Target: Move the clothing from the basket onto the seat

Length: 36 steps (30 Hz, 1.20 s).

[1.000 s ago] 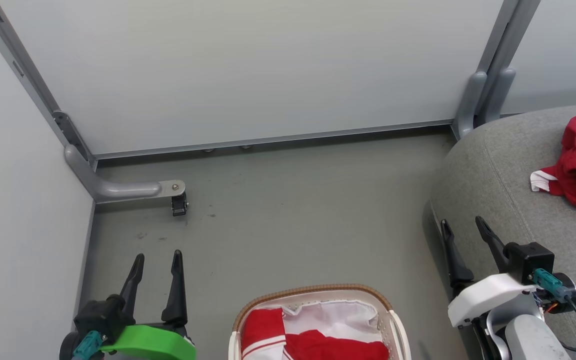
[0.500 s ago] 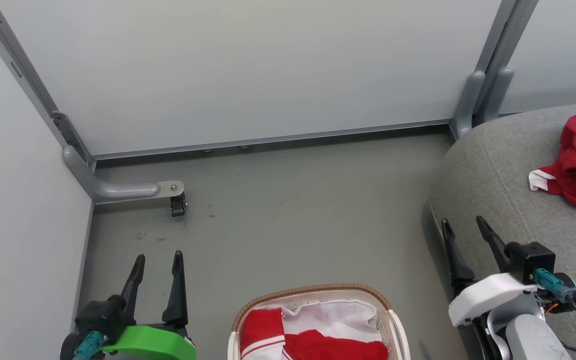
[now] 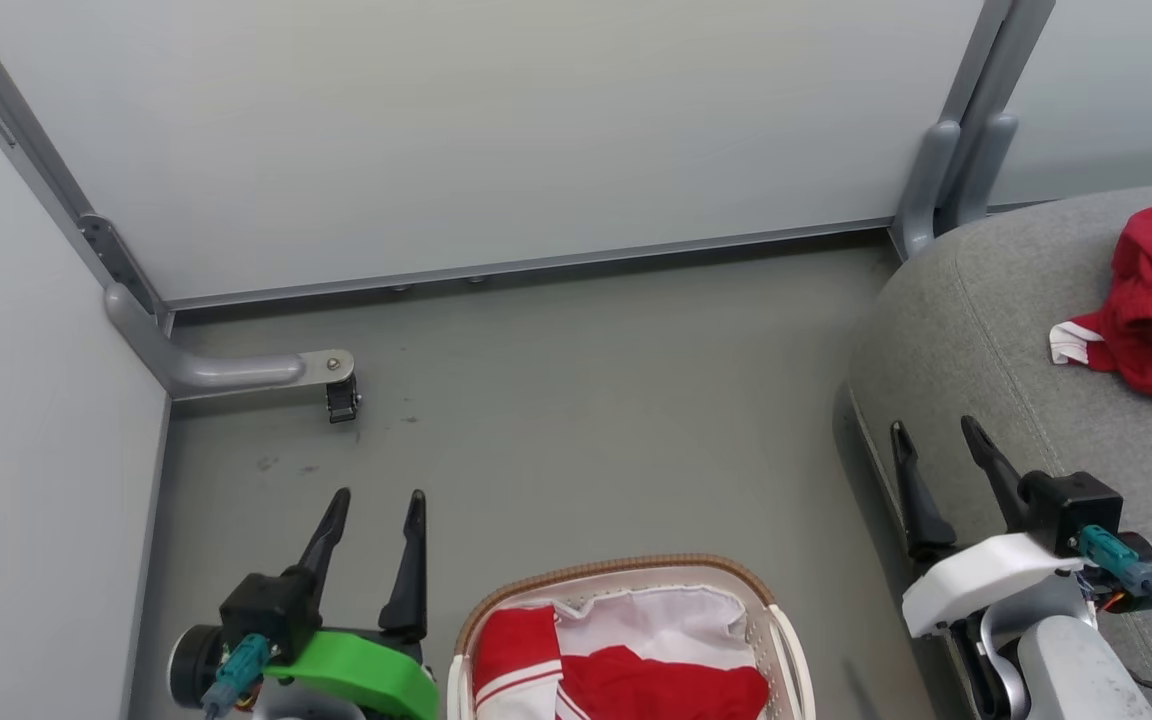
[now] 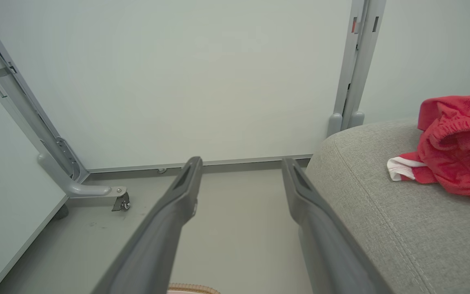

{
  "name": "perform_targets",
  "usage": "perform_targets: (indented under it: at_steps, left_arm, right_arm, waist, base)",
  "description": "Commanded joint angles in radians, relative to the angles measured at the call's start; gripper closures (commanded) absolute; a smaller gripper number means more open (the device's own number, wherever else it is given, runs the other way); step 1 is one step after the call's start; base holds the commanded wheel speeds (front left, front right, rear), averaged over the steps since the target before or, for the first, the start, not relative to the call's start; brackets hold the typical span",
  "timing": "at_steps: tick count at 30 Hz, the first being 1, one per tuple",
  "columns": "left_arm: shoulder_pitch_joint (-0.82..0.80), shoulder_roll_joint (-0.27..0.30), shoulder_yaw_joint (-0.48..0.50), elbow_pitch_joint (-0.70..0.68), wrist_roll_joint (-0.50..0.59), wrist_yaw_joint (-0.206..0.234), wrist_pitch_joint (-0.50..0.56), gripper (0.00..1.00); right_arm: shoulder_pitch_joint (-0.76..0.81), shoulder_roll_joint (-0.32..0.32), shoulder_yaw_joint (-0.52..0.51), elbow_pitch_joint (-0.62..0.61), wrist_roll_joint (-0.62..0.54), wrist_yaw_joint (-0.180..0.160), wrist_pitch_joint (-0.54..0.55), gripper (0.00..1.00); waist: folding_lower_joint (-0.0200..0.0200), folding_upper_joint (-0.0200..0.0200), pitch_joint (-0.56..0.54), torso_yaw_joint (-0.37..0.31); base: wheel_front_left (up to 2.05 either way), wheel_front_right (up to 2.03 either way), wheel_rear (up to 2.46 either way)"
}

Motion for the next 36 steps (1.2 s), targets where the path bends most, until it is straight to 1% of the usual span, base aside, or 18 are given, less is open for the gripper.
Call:
perform_targets:
  at_steps: [1, 4, 7, 9, 11, 13, 15, 19, 24, 27, 31, 36]
  left_arm:
    - [-0.029, 0.001, -0.018, 0.007, 0.010, -0.005, -0.001, 0.00]
    - [-0.068, 0.001, -0.066, 0.023, 0.027, -0.006, -0.001, 0.00]
    - [-0.115, 0.001, -0.133, 0.058, 0.040, -0.006, -0.001, 0.00]
    - [-0.153, 0.007, -0.186, 0.097, 0.041, -0.006, -0.001, 0.00]
    - [-0.202, 0.028, -0.251, 0.157, 0.052, -0.006, -0.001, 0.00]
    - [-0.249, 0.037, -0.310, 0.215, 0.053, -0.005, -0.001, 0.00]
    - [-0.288, 0.045, -0.358, 0.264, 0.043, -0.005, -0.001, 0.00]
    - [-0.382, 0.060, -0.486, 0.390, 0.014, -0.005, -0.001, 0.00]
    - [-0.476, 0.060, -0.632, 0.528, -0.030, -0.005, 0.004, 0.00]
    - [-0.513, 0.057, -0.724, 0.603, -0.055, -0.005, 0.025, 0.00]
    - [-0.558, 0.055, -0.832, 0.670, -0.078, -0.005, 0.046, 0.00]
    - [-0.609, 0.052, -0.937, 0.736, -0.097, -0.005, 0.058, 0.00]
  right_arm:
    - [-0.012, -0.004, -0.008, -0.011, -0.003, -0.001, -0.002, 0.00]
    - [-0.024, -0.004, -0.020, -0.026, -0.011, -0.001, -0.002, 0.00]
    - [-0.046, -0.004, -0.026, -0.044, -0.015, -0.001, -0.002, 0.00]
    - [-0.060, -0.004, -0.031, -0.054, -0.019, -0.001, -0.002, 0.00]
    - [-0.084, -0.004, -0.035, -0.068, -0.019, -0.001, -0.002, 0.00]
    - [-0.108, -0.004, -0.035, -0.079, -0.015, -0.001, -0.002, 0.00]
    - [-0.125, -0.004, -0.031, -0.085, -0.011, -0.001, -0.002, 0.00]
    - [-0.168, -0.004, -0.015, -0.092, -0.013, -0.001, -0.002, 0.00]
    - [-0.207, -0.003, -0.003, -0.109, -0.014, -0.001, -0.002, 0.00]
    - [-0.230, -0.003, 0.008, -0.120, -0.006, -0.001, -0.002, 0.00]
    - [-0.257, -0.003, 0.026, -0.136, 0.014, -0.001, -0.002, 0.00]
    - [-0.285, -0.003, 0.051, -0.155, 0.038, -0.001, -0.002, 0.00]
  waist:
    - [0.0001, 0.0000, 0.022, -0.012]
    - [0.0001, 0.0000, 0.058, -0.024]
    - [0.0001, 0.0000, 0.109, -0.042]
    - [0.0001, 0.0000, 0.149, -0.056]
    - [0.0001, 0.0000, 0.198, -0.073]
    - [0.0001, 0.0000, 0.243, -0.091]
    - [0.0001, 0.0000, 0.288, -0.108]
    - [0.0001, 0.0000, 0.385, -0.145]
    - [0.0001, 0.0000, 0.485, -0.186]
    - [0.0001, 0.0000, 0.540, -0.212]
    - [0.0001, 0.0000, 0.606, -0.245]
    - [0.0001, 0.0000, 0.678, -0.282]
  base:
    - [0.00, 0.00, 0.00]
    - [0.00, 0.00, 0.00]
    - [0.00, 0.00, 0.00]
    - [0.00, 0.00, 0.00]
    - [0.00, 0.00, 0.00]
    - [0.00, 0.00, 0.00]
    - [0.00, 0.00, 0.00]
    - [0.00, 0.00, 0.00]
    - [0.00, 0.00, 0.00]
    - [0.00, 0.00, 0.00]
    - [0.00, 0.00, 0.00]
    - [0.00, 0.00, 0.00]
